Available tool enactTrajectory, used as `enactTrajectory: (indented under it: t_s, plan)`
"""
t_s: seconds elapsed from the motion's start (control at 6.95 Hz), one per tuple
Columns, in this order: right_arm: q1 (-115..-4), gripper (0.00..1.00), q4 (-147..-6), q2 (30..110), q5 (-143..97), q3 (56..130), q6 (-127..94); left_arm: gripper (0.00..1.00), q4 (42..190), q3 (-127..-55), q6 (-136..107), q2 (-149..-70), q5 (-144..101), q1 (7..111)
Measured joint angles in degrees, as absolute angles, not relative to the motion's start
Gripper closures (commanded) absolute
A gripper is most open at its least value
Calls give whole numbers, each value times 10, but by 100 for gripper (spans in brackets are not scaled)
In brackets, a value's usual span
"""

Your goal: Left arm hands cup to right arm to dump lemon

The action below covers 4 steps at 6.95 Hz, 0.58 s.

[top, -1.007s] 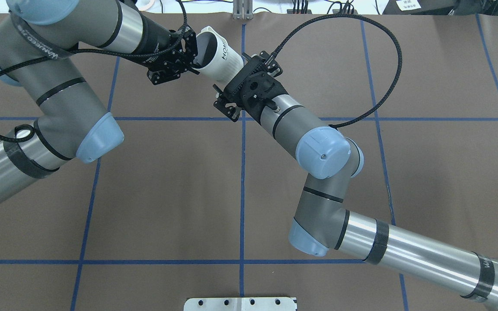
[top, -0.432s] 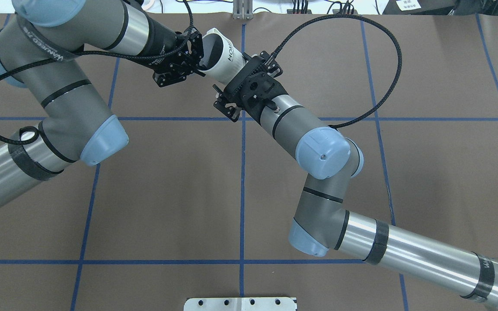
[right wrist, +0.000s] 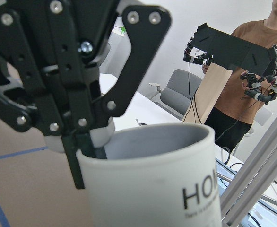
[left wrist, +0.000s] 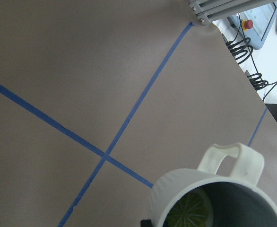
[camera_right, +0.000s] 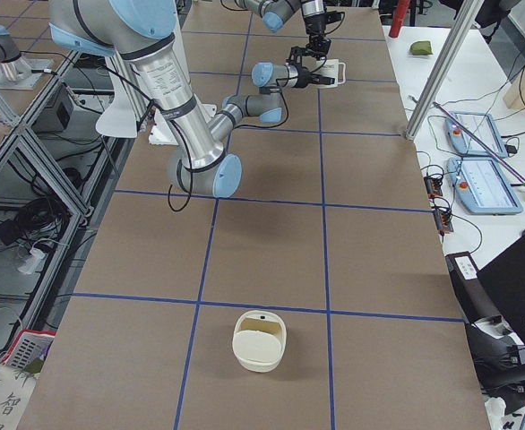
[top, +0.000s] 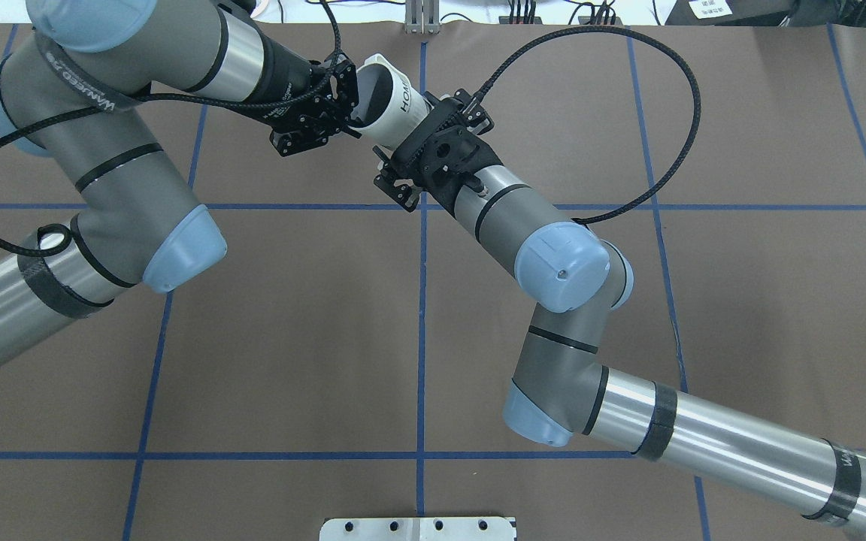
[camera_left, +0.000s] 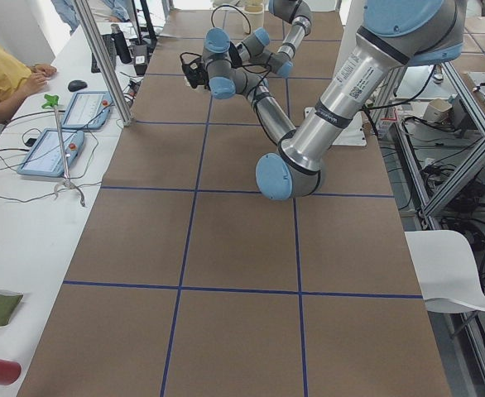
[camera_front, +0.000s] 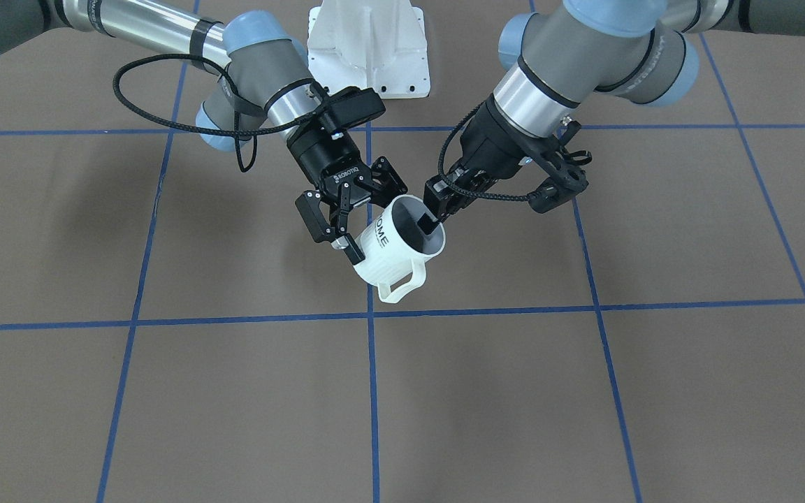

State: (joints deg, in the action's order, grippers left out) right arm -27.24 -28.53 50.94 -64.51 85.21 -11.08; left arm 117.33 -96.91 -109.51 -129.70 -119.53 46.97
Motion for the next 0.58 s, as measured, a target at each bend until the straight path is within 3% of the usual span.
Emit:
enactTrajectory:
  t_s: [0.58]
  plan:
    - [-272, 4, -286, 511, -634, 851, -101, 100, 1173, -977, -1095, -1299, -1197, 465]
